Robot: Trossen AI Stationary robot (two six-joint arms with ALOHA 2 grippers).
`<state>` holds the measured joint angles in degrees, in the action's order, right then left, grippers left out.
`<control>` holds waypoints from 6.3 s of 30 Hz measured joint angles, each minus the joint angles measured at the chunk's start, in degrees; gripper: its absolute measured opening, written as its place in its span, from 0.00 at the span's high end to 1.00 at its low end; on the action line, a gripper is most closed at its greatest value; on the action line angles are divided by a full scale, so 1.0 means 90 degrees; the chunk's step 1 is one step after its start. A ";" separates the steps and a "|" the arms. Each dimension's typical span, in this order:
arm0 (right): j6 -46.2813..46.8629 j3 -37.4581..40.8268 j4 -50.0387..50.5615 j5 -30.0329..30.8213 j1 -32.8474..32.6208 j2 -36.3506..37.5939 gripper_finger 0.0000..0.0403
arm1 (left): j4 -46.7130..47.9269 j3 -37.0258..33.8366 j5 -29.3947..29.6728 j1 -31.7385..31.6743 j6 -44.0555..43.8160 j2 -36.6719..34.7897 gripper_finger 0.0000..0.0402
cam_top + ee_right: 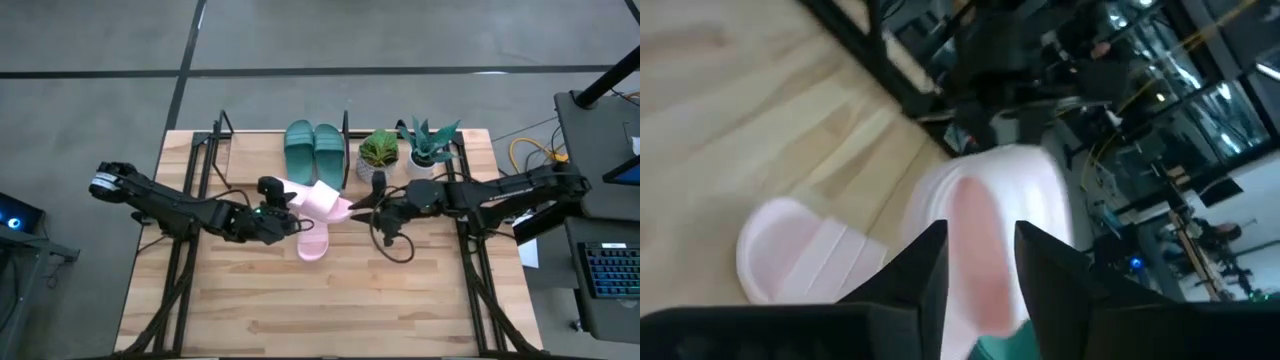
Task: Pick and place slides into the shelf
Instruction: Put the left pink slide into the shelf
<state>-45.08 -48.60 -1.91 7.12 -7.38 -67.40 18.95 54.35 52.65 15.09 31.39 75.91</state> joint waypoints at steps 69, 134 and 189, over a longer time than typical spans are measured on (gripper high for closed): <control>0.0473 -0.1013 -0.1385 0.2571 0.0840 -0.2547 0.98 | -0.1716 0.0548 0.0964 0.0024 0.0956 0.1163 0.27; -0.0360 -0.2195 -0.0128 0.4437 -0.0718 -0.2585 0.88 | -0.0604 -0.0014 0.1542 -0.0528 0.0721 0.0187 0.88; -0.1963 -0.0261 -0.1410 0.0341 -0.1207 -0.0467 0.47 | -0.5839 -0.1782 -0.1299 -0.0345 0.3440 -0.0567 0.88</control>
<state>-62.75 -50.95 -14.60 10.19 -18.24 -71.61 -33.60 38.31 40.96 11.99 62.35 70.81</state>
